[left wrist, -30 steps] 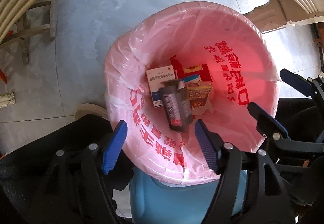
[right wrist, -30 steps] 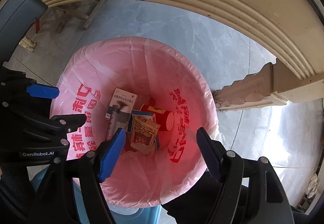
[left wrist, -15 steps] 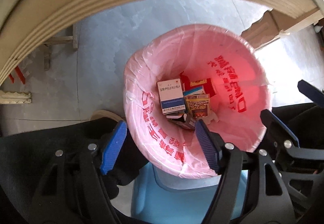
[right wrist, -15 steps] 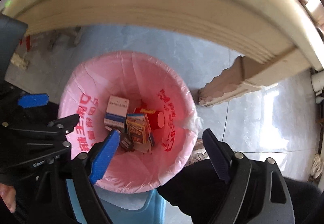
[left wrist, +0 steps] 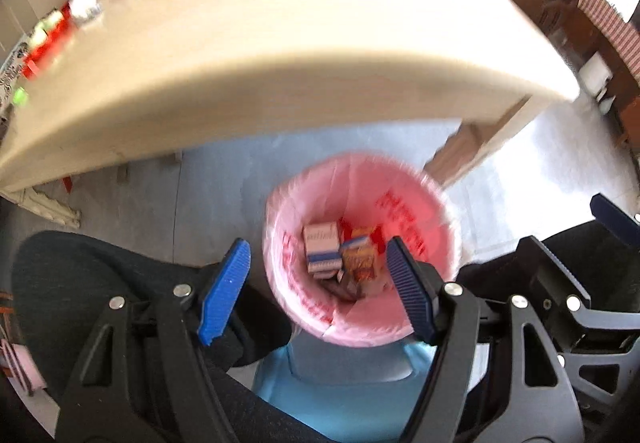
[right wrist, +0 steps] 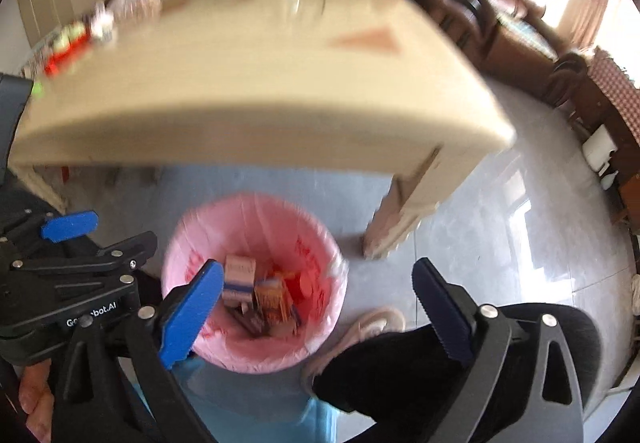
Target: Collect trash
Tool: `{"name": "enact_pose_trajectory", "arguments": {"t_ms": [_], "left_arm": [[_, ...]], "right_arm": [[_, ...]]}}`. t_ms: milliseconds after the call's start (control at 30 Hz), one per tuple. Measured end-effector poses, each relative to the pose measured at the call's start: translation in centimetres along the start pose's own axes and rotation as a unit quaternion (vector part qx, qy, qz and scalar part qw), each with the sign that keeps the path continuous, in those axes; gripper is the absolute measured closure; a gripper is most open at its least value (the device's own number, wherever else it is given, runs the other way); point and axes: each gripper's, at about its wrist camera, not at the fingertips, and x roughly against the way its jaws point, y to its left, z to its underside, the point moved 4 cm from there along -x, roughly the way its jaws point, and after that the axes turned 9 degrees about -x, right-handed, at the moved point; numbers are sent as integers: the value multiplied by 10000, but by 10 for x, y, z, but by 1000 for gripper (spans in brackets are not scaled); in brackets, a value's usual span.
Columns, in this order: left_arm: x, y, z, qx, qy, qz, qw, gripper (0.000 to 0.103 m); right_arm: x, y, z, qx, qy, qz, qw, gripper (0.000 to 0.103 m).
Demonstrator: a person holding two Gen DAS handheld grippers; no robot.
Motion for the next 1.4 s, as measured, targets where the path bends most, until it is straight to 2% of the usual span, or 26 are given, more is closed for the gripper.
{"name": "enact_pose_trajectory", "arguments": {"t_ms": [167,267,367,500,600,767,933,1100,1400], "left_arm": [[73,-4,-22,-14,-890,-219,9958,33],[114,-3,-32,63,-1329,-358,9905,24],[161,-2,-40,128,-1873,-480,9811,23],[205,-4,-44,190,-2273,-886,9696,11],[230,-7,-41,145,-2539,-1019,9617,10],[254,-13,-35,101,-2665,-1265,9554,7],[263,-12,-27,139,-2693,-949,9583,7],[268,-14,-23,99,-2751,-1028,9558,7],[270,-13,-21,125,-2753,-909,9570,6]], "right_arm": [[67,-5,-27,-94,-894,87,9959,7],[116,-5,-41,-109,-1524,154,9881,7],[157,-5,-53,-99,-1981,226,9799,7],[206,-4,-60,-135,-2452,354,9687,7],[233,-6,-59,-200,-2643,362,9636,7],[260,-6,-52,-236,-2775,500,9591,7],[273,-11,-47,-363,-2736,373,9604,7],[275,-15,-44,-425,-2737,369,9602,7],[281,-13,-39,-436,-2866,474,9559,7]]}}
